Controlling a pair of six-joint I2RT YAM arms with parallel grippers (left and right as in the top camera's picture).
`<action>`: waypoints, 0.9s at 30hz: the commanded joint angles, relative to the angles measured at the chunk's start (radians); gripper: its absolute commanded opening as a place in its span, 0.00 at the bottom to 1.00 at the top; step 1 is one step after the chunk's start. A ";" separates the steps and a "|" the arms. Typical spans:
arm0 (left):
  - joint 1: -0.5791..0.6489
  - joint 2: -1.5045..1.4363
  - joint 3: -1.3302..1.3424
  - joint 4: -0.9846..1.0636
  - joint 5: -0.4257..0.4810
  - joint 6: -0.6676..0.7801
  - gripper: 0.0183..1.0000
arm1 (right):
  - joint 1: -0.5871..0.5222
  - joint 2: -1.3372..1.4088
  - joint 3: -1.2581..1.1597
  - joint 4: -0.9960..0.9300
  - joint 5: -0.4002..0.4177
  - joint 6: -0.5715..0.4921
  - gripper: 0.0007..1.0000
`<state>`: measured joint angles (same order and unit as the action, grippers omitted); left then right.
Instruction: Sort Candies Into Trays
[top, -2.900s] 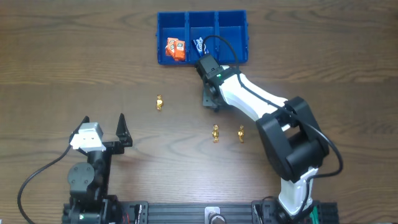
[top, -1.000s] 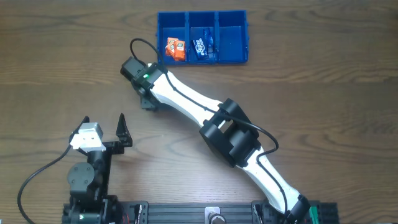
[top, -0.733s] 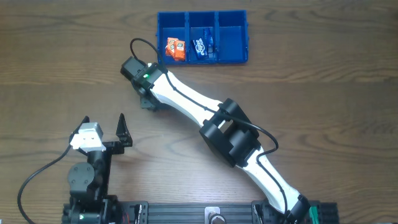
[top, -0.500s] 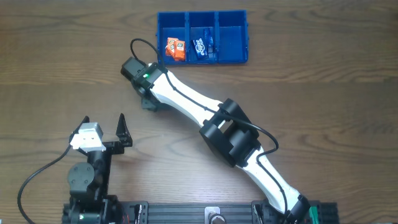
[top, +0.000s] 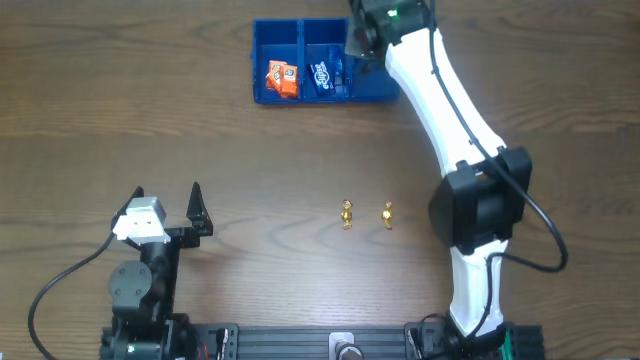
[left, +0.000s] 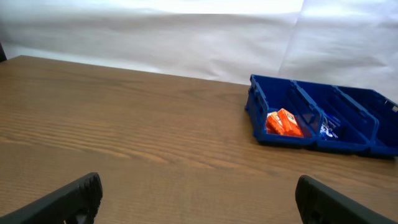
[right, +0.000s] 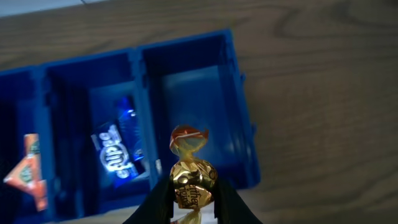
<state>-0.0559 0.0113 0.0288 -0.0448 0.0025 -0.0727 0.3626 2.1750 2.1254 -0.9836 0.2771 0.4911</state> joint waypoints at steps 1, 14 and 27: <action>0.003 -0.003 -0.024 -0.034 -0.005 0.014 1.00 | -0.011 0.087 -0.005 0.032 -0.012 -0.056 0.17; 0.003 -0.003 -0.024 -0.034 -0.005 0.014 1.00 | 0.034 -0.146 -0.208 0.093 -0.058 -0.095 0.60; 0.003 -0.003 -0.024 -0.034 -0.005 0.014 1.00 | 0.386 -0.520 -1.140 0.225 -0.212 0.332 0.55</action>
<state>-0.0559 0.0113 0.0288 -0.0444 0.0025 -0.0704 0.7498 1.6249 1.0065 -0.7933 0.0696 0.7597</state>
